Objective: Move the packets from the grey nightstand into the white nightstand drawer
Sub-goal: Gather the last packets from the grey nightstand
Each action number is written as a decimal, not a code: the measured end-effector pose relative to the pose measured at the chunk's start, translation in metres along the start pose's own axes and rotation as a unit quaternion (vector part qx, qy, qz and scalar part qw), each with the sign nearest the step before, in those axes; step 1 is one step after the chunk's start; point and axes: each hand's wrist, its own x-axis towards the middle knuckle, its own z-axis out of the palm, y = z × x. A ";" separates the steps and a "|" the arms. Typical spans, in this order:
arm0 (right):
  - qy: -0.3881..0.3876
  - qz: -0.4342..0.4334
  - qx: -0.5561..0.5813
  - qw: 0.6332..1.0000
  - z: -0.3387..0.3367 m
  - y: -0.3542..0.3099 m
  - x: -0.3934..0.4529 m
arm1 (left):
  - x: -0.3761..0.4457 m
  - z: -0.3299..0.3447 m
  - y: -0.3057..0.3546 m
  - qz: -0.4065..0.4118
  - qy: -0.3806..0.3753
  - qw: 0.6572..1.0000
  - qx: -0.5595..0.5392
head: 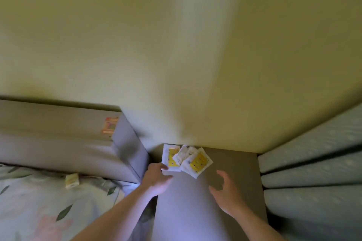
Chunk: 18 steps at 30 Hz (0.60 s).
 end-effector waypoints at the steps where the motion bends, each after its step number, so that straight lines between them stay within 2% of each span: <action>1: 0.006 0.009 0.005 1.000 0.007 0.001 0.016 | 0.020 0.006 0.002 0.002 0.007 1.000 -0.003; 8: 0.051 0.039 0.041 0.997 0.053 0.002 0.127 | 0.139 0.064 -0.011 -0.044 0.017 0.999 -0.013; 11: 0.086 0.096 0.078 0.989 0.081 0.010 0.169 | 0.165 0.084 -0.013 -0.069 0.053 0.995 -0.040; 15: 0.158 0.171 0.087 0.969 0.114 0.017 0.195 | 0.178 0.100 -0.022 -0.033 0.128 0.991 -0.012; 18: 0.186 0.183 0.084 0.962 0.127 0.018 0.193 | 0.182 0.100 -0.035 -0.011 0.154 0.988 -0.012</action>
